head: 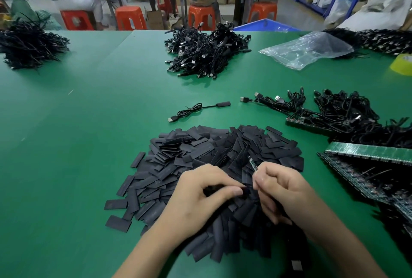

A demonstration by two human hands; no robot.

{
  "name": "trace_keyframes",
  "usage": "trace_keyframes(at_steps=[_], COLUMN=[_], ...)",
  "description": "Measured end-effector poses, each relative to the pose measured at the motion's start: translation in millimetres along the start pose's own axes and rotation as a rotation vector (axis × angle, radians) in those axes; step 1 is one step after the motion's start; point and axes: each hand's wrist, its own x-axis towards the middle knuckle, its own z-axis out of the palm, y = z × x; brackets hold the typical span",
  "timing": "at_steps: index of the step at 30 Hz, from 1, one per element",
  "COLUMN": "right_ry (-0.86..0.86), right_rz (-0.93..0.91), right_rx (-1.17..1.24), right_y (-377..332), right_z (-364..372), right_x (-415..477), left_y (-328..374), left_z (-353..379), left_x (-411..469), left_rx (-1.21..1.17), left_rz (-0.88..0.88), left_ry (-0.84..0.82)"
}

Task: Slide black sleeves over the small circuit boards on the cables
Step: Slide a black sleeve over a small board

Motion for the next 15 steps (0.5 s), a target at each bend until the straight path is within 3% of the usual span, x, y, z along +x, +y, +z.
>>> trace_keyframes(at_steps=[3,6,8,12,15], right_ry=[-0.022,-0.018,0.023,0.082,0.085], right_rz=[-0.041,-0.048,-0.054,-0.065,-0.055], right_rx=[-0.079,-0.096,-0.114,-0.126,-0.110], right_y=[3.1,5.0,6.1,6.6,3.2], right_z=[3.5,6.2,7.3,10.2,9.5], right_x=[0.2,0.3,1.4,1.3,0.8], left_y=[2.5,2.2,1.4,-0.9,-2.4], left_z=[2.9,7.2,7.6,5.3,2.2], left_x=[-0.6,-1.7,-1.8,-0.4,0.4], left_rx=[-0.304,-0.346,-0.265,0.073,0.061], left_rz=[-0.176,-0.204,-0.167,0.092,0.042], left_ry=[0.024,0.048,0.070,0.131,0.220])
